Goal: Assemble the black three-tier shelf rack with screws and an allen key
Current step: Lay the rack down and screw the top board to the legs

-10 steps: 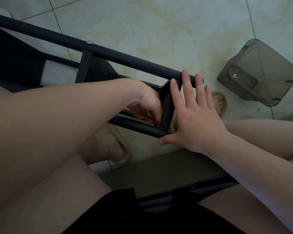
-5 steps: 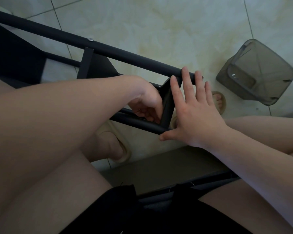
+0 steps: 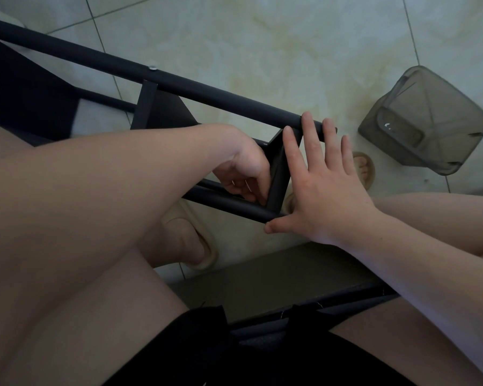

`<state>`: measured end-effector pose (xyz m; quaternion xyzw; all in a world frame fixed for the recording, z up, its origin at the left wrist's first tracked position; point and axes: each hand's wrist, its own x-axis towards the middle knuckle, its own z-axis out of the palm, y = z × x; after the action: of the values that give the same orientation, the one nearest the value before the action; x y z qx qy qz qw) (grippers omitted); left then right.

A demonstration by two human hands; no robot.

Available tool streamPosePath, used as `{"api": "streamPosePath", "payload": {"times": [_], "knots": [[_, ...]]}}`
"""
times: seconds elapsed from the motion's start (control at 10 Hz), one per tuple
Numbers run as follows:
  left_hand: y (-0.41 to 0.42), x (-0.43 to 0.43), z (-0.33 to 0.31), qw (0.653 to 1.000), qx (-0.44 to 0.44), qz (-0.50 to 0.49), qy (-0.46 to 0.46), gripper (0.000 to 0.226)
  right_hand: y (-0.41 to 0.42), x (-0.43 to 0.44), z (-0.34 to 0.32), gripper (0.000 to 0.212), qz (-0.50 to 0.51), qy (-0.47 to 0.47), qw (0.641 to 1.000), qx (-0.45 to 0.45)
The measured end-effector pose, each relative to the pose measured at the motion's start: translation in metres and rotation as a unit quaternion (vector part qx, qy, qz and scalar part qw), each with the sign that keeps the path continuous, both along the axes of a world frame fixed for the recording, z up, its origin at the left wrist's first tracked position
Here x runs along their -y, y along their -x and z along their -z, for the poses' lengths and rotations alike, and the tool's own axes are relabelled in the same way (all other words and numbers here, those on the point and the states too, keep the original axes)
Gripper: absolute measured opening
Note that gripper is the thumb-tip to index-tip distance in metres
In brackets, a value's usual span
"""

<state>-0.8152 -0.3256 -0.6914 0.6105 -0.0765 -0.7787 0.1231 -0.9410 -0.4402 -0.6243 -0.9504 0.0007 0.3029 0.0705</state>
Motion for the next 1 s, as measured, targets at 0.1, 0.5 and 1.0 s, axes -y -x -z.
{"api": "streamPosePath", "payload": {"times": [0.1,0.5,1.0], "knots": [[-0.0003,-0.0016,0.0016,1.0,0.011,0.006,0.008,0.007,0.0001,-0.0004,-0.0006,0.152,0.0,0.002,1.0,0.001],[-0.0012,0.0006,0.0026,1.0,-0.011,-0.005,0.02,0.02,-0.0005,-0.001,-0.0008,0.152,0.002,0.004,1.0,0.001],[-0.0034,-0.0007,0.0048,1.0,-0.023,0.009,0.013,0.033,-0.0007,-0.0011,-0.0014,0.153,0.003,0.003,1.0,-0.003]]}}
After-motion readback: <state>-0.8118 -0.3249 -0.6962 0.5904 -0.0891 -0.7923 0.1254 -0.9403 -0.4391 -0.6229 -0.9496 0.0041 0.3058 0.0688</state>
